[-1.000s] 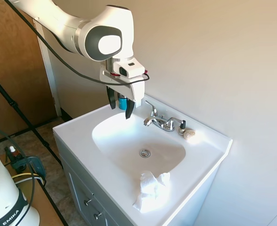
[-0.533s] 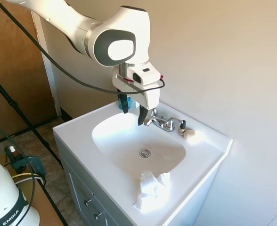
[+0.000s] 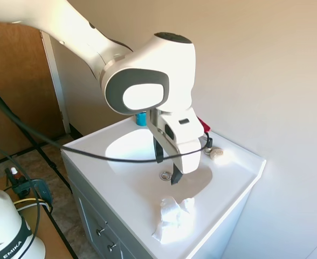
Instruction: Throw the tissue in the trash bin
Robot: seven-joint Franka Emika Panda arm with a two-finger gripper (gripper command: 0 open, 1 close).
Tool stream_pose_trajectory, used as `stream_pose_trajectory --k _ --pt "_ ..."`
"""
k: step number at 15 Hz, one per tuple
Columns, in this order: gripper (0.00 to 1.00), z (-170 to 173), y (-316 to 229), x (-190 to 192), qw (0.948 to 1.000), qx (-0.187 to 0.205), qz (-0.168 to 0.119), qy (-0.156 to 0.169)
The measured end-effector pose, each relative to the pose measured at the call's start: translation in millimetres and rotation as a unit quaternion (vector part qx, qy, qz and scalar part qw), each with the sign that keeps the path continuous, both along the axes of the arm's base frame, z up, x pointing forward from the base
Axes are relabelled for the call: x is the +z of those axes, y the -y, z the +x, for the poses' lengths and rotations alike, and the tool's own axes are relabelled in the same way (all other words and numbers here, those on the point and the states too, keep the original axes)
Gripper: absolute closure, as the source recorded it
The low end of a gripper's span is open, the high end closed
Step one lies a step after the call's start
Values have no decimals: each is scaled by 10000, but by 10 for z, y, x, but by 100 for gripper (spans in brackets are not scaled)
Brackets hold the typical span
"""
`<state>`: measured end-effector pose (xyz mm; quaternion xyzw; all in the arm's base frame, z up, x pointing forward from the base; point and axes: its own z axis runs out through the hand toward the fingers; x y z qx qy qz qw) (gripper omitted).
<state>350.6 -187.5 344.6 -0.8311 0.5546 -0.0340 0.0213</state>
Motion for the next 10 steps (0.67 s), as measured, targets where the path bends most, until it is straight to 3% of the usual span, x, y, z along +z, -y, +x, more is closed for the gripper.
stream_pose_trajectory --k 3,8,9,10 --pt "0 -149 218 -153 9998 -167 44 -68" --pt "0 -110 271 -605 9993 -215 61 -301" --pt "100 -91 276 -688 9992 -234 56 -311" --pt "100 -67 276 -762 9992 -244 52 -318"
